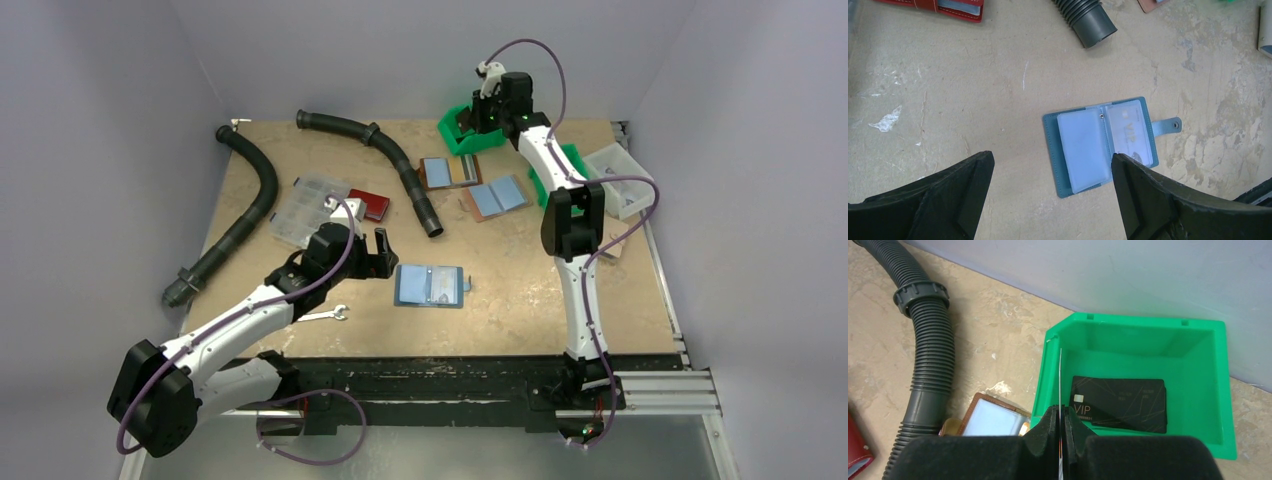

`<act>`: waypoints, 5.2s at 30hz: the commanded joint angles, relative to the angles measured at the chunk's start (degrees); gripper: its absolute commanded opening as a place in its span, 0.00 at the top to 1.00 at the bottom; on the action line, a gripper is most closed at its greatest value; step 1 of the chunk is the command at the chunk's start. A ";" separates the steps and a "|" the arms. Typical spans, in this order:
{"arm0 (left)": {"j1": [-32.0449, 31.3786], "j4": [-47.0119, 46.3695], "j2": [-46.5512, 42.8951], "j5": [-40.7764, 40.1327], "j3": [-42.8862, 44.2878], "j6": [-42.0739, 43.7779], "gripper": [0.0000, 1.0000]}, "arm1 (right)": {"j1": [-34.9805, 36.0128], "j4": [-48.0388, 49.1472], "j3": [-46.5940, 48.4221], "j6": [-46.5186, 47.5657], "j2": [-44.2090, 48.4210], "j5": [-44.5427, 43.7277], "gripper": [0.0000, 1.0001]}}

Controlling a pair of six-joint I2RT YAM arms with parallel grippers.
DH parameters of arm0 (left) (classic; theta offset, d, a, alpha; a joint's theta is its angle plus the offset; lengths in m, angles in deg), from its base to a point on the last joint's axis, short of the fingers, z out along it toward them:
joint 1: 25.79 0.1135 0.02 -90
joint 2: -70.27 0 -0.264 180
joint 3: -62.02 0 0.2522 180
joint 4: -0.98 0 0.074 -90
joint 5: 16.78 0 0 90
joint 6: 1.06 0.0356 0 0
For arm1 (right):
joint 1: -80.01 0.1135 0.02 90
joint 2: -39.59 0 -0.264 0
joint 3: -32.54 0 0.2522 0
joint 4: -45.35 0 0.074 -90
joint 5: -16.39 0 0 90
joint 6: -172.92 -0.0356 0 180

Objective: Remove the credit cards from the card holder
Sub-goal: Place the credit card in the storage box, then remove the credit card from the card holder.

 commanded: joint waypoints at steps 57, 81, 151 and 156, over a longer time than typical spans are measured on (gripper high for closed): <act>-5.83 -8.57 3.18 11.10 -2.09 -13.15 0.17 | -6.17 8.05 -79.74 14.31 76.37 32.21 0.23; -29.97 14.50 32.72 -26.28 25.84 -17.00 0.31 | -10.38 16.58 -87.33 9.13 79.69 35.88 0.26; -31.59 12.55 42.64 -26.04 30.30 -10.24 0.35 | -10.25 9.17 -83.86 13.53 72.95 36.27 0.28; -31.59 12.96 42.99 -26.63 30.26 -10.28 0.36 | -10.26 9.01 -83.82 13.62 72.77 36.33 0.28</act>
